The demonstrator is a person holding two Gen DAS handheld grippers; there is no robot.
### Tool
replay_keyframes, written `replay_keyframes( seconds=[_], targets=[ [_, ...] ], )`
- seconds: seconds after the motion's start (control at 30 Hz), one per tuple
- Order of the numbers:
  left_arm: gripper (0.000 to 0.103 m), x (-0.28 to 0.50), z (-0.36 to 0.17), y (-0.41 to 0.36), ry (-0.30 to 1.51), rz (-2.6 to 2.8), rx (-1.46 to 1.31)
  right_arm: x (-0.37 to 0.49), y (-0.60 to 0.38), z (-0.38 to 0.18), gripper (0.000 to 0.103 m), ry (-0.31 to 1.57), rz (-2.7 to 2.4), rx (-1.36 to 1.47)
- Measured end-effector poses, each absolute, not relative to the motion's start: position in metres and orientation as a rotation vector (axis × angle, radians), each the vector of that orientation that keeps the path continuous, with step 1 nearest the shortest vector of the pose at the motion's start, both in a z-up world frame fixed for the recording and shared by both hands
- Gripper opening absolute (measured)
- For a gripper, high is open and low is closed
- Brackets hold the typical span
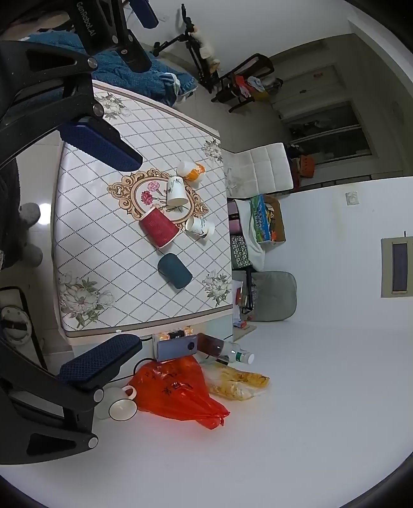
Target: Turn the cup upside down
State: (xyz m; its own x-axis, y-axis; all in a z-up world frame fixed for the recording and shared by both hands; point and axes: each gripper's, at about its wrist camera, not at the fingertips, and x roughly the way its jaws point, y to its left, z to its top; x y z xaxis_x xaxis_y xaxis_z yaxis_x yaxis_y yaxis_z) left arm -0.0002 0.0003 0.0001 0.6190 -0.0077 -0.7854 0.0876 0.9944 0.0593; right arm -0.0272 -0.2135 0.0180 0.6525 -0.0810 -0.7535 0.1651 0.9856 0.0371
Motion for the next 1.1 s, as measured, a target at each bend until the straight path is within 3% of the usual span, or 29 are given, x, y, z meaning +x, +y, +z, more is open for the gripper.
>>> replay_keyframes(
  seconds=[1.1],
  targets=[
    [0.103, 0.003, 0.004, -0.009, 0.911, -0.071, 0.084, -0.039, -0.208, 0.024, 0.103, 0.851, -0.145, 0.104]
  ],
)
